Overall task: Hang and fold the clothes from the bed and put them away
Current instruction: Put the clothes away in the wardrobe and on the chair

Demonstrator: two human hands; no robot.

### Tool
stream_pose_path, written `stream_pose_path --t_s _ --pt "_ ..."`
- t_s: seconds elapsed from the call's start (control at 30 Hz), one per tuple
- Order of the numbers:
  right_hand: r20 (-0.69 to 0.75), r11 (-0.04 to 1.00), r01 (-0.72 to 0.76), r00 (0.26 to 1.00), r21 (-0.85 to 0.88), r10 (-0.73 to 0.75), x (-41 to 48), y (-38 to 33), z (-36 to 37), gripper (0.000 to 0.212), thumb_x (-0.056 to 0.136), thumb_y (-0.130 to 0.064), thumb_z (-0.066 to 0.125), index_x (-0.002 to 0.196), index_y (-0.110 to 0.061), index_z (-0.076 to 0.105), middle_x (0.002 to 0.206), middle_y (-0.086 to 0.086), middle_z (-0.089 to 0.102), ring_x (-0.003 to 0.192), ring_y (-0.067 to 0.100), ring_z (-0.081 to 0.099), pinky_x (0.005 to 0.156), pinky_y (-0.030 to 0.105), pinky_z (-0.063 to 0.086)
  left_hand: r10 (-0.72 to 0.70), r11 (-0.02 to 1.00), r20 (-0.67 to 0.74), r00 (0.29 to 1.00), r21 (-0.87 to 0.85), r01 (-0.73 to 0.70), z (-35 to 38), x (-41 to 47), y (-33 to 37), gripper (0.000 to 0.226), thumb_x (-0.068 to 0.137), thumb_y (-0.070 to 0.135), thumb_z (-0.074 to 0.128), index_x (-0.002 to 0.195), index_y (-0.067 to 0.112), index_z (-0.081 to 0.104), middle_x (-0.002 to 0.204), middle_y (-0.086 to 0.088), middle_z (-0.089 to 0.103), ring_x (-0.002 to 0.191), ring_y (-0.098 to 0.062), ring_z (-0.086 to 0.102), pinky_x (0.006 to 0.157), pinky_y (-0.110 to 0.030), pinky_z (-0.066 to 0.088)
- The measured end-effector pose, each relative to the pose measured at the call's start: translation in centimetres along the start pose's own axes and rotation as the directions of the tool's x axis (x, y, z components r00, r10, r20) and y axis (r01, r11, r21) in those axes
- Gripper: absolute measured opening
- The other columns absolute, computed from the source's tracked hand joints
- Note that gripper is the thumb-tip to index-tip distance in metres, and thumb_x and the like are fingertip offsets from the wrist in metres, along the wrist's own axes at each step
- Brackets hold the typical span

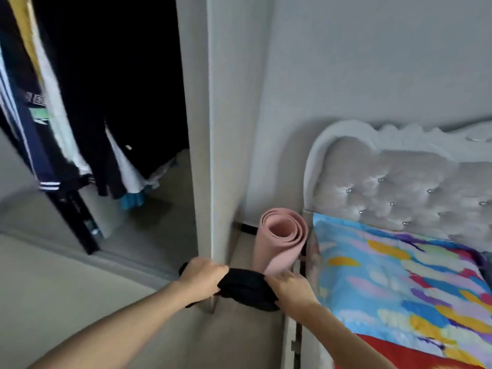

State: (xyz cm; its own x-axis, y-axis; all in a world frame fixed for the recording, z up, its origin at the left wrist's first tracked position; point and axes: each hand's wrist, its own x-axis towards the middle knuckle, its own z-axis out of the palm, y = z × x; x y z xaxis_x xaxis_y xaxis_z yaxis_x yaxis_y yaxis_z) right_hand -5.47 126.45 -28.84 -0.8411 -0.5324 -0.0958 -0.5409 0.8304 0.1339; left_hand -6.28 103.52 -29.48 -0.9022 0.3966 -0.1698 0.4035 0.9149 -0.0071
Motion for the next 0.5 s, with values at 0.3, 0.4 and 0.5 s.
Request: stream_pose_path --t_s 0.3,0.4,0.5 --pt "-0.144 0.918 0.346 0.916 -0.194 -0.375 10.7 -16.9 -4.8 0.046 0.021 -0.028 0.086 0.065 -0.019 0.074 0.066 -0.003 0.068 0.047 0.01 0.058 0.035 0.015 0.039 0.078 0.992 -0.203 0.976 0.117 -0.055 4.3 -14.4 -17.5 0.075 0.021 0.035 0.088 0.094 0.028 0.074 0.069 0.014 0.066 0.06 -0.007 0.063 0.049 -0.013 0.047" --pt "-0.172 0.87 0.436 0.862 -0.231 -0.477 14.7 -22.2 -6.1 0.047 0.023 -0.031 0.086 0.068 -0.021 0.076 0.068 -0.007 0.069 0.047 0.009 0.058 0.034 0.015 0.038 0.02 0.998 -0.193 0.981 0.07 -0.006 5.4 -18.4 -22.8 0.071 0.023 0.029 0.087 0.093 0.027 0.073 0.07 0.014 0.066 0.06 -0.007 0.063 0.048 -0.012 0.043" --pt "-0.199 0.84 0.47 0.826 -0.272 -0.527 19.1 -26.9 -7.4 0.043 0.032 -0.022 0.087 0.073 -0.019 0.075 0.069 -0.007 0.067 0.051 0.013 0.058 0.037 0.018 0.042 -0.083 0.995 -0.233 0.969 0.027 0.092 5.8 -21.0 -28.1 0.073 0.019 0.024 0.087 0.091 0.023 0.073 0.068 0.01 0.064 0.057 -0.012 0.061 0.047 -0.013 0.043"
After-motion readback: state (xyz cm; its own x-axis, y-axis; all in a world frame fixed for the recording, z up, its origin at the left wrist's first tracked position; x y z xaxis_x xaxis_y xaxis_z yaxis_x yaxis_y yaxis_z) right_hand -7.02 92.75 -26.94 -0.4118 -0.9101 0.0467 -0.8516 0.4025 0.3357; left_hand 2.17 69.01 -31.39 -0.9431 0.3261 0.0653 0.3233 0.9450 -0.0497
